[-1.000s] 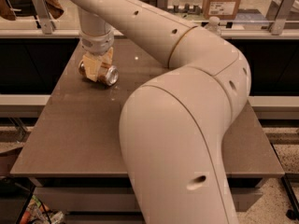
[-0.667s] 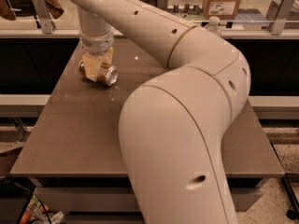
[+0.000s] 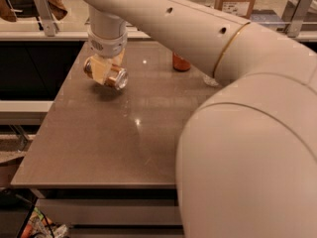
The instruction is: Place orange can upright
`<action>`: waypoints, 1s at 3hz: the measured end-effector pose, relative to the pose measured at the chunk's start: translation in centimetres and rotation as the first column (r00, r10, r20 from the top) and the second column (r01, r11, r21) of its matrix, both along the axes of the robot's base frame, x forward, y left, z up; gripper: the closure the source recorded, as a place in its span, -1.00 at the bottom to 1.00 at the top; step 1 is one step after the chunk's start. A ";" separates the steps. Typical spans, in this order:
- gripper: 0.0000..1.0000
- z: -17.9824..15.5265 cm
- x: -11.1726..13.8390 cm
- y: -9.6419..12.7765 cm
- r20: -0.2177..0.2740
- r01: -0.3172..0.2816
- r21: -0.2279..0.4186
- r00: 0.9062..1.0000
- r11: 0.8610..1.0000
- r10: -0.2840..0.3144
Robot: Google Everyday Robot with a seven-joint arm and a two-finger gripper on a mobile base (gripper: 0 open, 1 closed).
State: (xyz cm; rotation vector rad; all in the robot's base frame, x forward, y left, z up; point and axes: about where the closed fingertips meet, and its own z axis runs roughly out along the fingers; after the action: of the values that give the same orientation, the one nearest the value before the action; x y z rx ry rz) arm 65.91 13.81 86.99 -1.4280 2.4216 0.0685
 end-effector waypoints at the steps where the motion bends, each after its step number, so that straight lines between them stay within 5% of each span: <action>1: 1.00 1.1 -0.9 -0.8 0.068 0.014 0.062 0.997 0.998 -0.018; 3: 1.00 2.0 -0.8 -2.2 0.229 -0.034 0.251 0.973 0.967 -0.025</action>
Offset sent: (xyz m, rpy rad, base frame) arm -0.0062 -0.0199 0.0353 0.3241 -0.3059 -0.0109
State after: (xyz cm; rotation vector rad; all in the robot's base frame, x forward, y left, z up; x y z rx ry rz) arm 65.11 11.66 88.96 -1.2517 2.1341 0.1957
